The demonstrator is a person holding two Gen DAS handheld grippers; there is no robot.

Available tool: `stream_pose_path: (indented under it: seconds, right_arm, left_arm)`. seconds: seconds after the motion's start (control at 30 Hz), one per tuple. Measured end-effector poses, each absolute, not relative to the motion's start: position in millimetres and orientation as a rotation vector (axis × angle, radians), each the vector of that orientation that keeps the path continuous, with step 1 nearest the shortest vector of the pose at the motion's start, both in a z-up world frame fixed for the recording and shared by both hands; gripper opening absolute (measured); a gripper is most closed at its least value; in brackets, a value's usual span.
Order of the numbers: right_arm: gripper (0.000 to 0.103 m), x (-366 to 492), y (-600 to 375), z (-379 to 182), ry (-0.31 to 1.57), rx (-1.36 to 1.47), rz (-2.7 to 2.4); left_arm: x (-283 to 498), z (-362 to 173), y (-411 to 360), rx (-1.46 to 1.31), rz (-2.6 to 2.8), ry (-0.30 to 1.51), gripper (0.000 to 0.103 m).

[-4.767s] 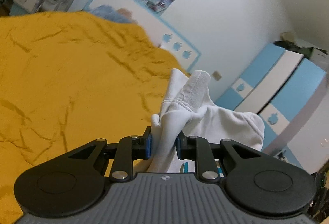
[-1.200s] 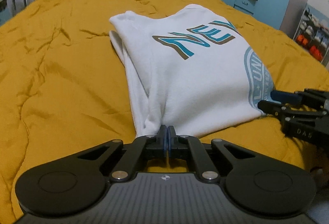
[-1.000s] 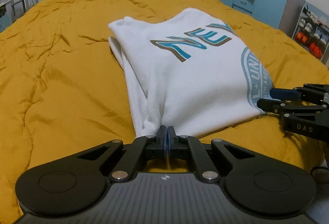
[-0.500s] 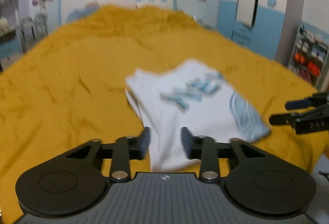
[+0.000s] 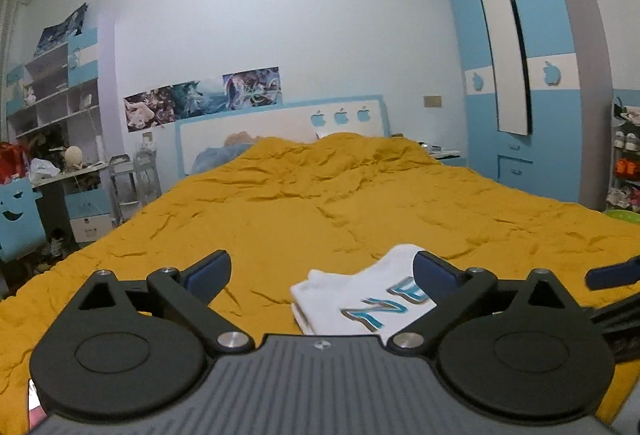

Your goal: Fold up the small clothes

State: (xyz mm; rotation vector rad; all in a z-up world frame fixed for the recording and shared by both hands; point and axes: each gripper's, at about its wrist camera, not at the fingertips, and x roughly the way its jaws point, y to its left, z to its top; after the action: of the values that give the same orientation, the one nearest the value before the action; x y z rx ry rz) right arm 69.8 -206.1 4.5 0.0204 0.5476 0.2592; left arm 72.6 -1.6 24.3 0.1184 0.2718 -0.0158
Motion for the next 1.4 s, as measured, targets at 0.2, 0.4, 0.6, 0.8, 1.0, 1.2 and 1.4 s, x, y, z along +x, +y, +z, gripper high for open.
stream_pose_path:
  seconds: [0.2, 0.4, 0.6, 0.8, 1.0, 1.2, 1.4]
  right_arm:
    - [0.082, 52.2, -197.7, -5.1, 0.587, 0.051, 0.218]
    - [0.082, 49.0, -185.6, -22.0, 0.672, 0.03, 0.196]
    - [0.082, 50.1, -183.7, -34.8, 0.734, 0.002, 0.169]
    - [0.082, 53.2, -181.9, -43.0, 0.768, -0.003, 0.168]
    - [0.082, 53.0, -181.4, -42.0, 0.765, -0.005, 0.167]
    - [0.082, 52.3, -180.0, -40.5, 0.755, -0.013, 0.169]
    - [0.082, 51.9, -179.7, -39.9, 0.751, -0.015, 0.169]
  left_arm:
    - [68.1, 7.9, -1.3, 0.105, -0.014, 0.396, 0.103]
    - [75.0, -17.2, 12.2, 0.027, 0.001, 0.56, 0.103]
    - [69.5, -35.3, 15.3, -0.008, 0.032, 0.67, 0.103]
    - [65.9, -36.2, 10.7, 0.001, 0.031, 0.678, 0.103]
    - [66.1, -36.0, 11.2, 0.0, 0.03, 0.678, 0.103]
    - [66.3, -35.5, 11.5, 0.0, 0.031, 0.678, 0.103]
    - [66.4, -35.6, 11.9, 0.0, 0.03, 0.677, 0.103]
